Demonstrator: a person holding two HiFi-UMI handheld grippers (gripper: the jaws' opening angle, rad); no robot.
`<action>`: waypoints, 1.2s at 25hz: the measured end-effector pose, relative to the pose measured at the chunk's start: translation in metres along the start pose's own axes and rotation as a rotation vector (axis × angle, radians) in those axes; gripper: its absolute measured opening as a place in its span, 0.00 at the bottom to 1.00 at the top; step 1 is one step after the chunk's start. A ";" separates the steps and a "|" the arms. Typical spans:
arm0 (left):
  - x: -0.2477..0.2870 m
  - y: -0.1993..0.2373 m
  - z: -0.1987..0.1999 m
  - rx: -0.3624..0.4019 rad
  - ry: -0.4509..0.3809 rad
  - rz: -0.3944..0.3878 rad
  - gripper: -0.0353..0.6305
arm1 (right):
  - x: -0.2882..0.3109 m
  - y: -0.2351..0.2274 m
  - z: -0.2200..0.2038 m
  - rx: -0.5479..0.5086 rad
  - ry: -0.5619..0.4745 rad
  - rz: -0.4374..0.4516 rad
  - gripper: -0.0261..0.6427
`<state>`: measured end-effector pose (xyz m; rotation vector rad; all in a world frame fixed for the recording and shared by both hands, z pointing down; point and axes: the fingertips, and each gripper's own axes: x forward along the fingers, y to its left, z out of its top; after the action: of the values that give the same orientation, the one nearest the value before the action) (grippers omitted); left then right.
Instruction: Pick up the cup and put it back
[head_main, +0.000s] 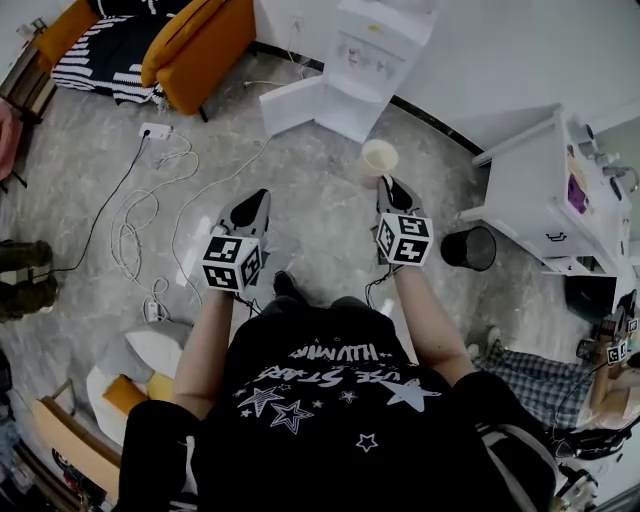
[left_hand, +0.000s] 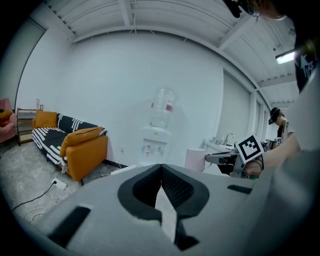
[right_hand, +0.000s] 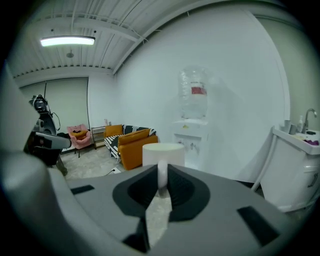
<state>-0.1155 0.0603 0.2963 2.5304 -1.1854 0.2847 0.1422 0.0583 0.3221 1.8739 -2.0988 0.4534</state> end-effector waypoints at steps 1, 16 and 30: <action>0.002 0.006 -0.003 0.000 0.014 -0.013 0.07 | 0.006 0.000 -0.005 0.002 0.017 -0.011 0.10; 0.111 0.092 -0.038 -0.031 0.140 0.036 0.07 | 0.172 -0.050 -0.083 0.025 0.244 -0.026 0.10; 0.325 0.196 -0.134 -0.068 0.186 0.127 0.07 | 0.430 -0.094 -0.196 0.031 0.338 0.016 0.10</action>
<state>-0.0667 -0.2359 0.5645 2.3180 -1.2610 0.4904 0.1896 -0.2577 0.6831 1.6608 -1.8915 0.7524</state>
